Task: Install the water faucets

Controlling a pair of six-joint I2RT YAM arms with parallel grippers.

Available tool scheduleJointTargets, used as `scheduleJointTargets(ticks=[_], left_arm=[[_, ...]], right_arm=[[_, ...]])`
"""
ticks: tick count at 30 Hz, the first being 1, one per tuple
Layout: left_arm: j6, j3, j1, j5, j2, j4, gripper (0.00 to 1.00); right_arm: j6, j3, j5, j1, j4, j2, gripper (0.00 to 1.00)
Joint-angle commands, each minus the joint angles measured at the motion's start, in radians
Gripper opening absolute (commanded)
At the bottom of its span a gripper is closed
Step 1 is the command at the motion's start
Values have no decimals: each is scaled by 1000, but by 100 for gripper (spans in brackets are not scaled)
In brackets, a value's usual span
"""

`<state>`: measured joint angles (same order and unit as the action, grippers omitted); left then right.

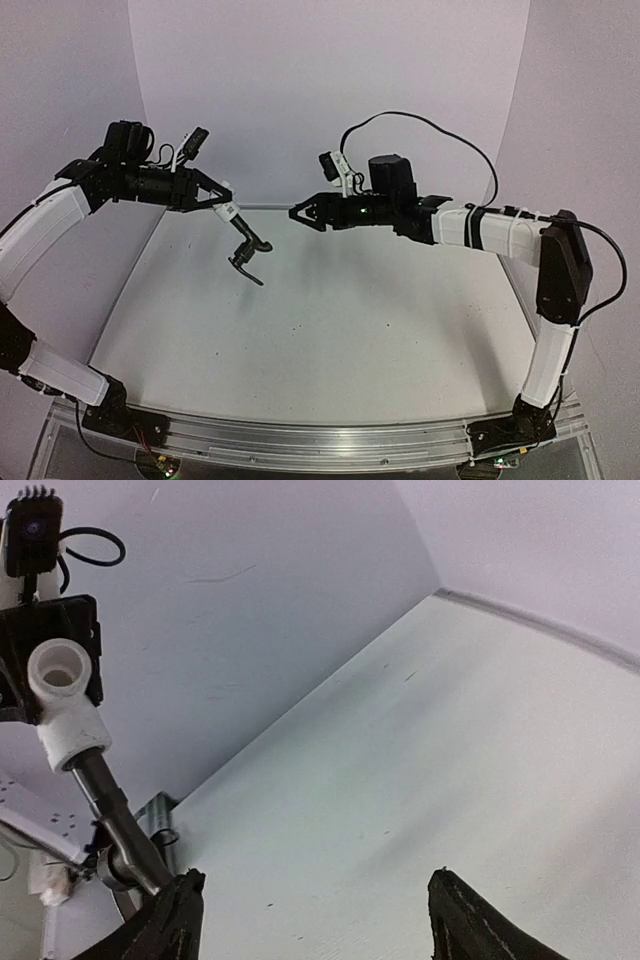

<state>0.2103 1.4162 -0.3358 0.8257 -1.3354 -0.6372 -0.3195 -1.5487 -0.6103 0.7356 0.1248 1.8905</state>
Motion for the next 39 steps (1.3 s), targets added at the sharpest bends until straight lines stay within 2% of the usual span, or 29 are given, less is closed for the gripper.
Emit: scheduleJointTargets(ticks=[1,7,13,20,23,26,29,32,33,36,39], left_arm=[[238,86,3,-184,-40,22,0],[337,126,4,-232,-73,23,0],[369,136,4,-224,-74,23,0],[392,132,5,-216,-60,24,0],[397,124,6,-205,-54,24,0],[388,118,6,-197,-54,24,0],[359,115,6,-183,-58,24,0],[305,100,6,-169,-58,25,0],[286,92,6,-153,-57,24,0],[207,71,5,-124,-53,24,0],[129,63,6,-73,-54,24,0]], right_arm=[[269,-17,438,169,-68,-85,82],[499,-135,753,350,-80,13,83],[686,-295,1011,440,-84,162,83],[775,-396,1138,452,-85,263,83],[800,-418,1183,452,-73,286,79],[828,-446,1181,452,-63,299,70],[823,-436,1148,452,-62,287,50],[783,-388,1092,452,-70,244,41],[770,-372,1072,451,-75,230,35],[738,-306,952,444,-81,164,19],[682,-245,749,414,-98,93,3]])
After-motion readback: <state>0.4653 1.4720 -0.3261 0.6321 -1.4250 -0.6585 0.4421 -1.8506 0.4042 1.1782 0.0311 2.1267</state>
